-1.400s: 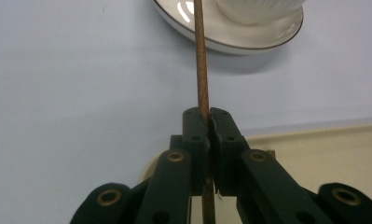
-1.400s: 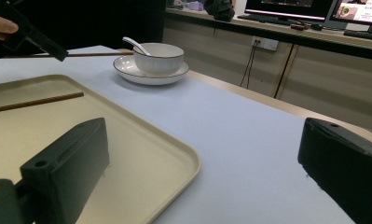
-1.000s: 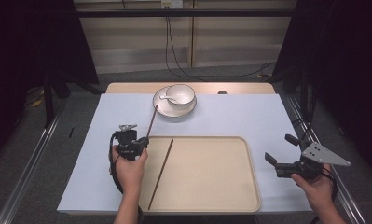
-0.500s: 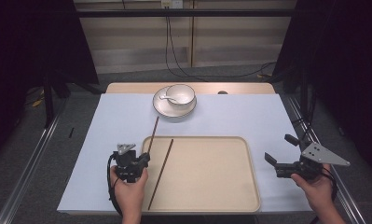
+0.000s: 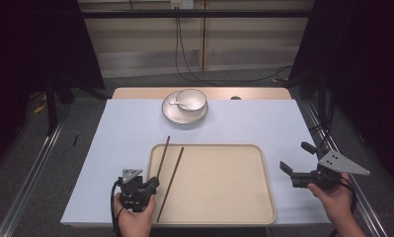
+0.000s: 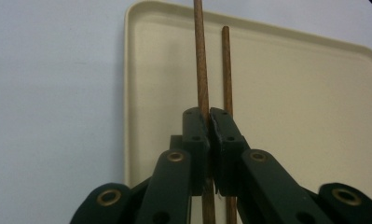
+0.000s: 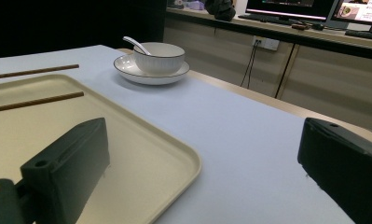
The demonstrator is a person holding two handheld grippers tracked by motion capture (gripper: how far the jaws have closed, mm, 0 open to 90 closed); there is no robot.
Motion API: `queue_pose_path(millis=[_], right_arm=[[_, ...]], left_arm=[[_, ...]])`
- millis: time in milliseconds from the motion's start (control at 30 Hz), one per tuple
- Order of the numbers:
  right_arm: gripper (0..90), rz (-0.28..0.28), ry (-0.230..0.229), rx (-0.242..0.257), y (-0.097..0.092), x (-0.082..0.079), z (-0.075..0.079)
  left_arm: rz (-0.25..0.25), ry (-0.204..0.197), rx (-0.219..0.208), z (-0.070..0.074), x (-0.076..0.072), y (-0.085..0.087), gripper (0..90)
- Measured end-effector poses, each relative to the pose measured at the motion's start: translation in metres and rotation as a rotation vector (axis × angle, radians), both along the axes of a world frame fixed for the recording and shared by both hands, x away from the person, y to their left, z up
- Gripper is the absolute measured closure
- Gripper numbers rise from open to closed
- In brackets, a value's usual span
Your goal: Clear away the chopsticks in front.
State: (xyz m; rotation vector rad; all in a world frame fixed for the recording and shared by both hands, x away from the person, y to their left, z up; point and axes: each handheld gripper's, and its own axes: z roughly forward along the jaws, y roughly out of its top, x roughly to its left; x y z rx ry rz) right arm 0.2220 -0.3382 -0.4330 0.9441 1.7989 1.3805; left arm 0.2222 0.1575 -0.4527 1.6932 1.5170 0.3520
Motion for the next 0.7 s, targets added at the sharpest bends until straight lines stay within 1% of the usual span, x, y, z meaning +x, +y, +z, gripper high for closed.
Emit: queue_pose_path(millis=[33, 100, 200, 267, 400, 500, 567, 600, 633, 700], right_arm=[[1.3, -0.001, 0.001, 0.0, 0.0, 0.0, 0.0], [1.3, 0.0, -0.001, 0.001, 0.001, 0.001, 0.0], [1.3, 0.003, 0.002, -0.001, 0.002, 0.002, -0.001], [1.3, 0.004, 0.005, -0.003, 0.002, 0.002, -0.001], [1.3, 0.007, -0.002, -0.001, 0.001, 0.001, -0.001], [1.3, 0.001, -0.002, -0.003, 0.001, 0.001, -0.001], [1.3, 0.009, 0.01, -0.006, 0.001, 0.0, 0.0], [1.3, -0.001, 0.003, -0.006, 0.001, 0.0, -0.001], [1.3, 0.008, 0.004, -0.008, 0.001, 0.0, -0.001], [1.3, -0.004, 0.001, -0.009, 0.001, -0.001, 0.0]], left_arm=[[-0.006, 0.003, 0.008, 0.0, -0.002, 0.001, 85.8], [-0.008, 0.008, 0.004, -0.002, -0.006, 0.002, 85.8], [-0.013, 0.021, 0.012, -0.005, -0.01, 0.004, 85.8], [-0.02, 0.024, 0.026, -0.006, -0.013, 0.004, 85.8], [-0.028, 0.018, 0.02, -0.004, -0.017, 0.004, 85.8], [-0.034, 0.024, 0.02, -0.003, -0.019, 0.006, 85.8], [-0.036, 0.031, 0.018, -0.003, -0.021, 0.007, 85.8], [-0.038, 0.029, 0.017, -0.004, -0.022, 0.007, 85.8], [-0.041, 0.033, 0.018, -0.004, -0.023, 0.007, 85.8], [-0.04, 0.036, 0.014, -0.005, -0.025, 0.007, 85.8]])
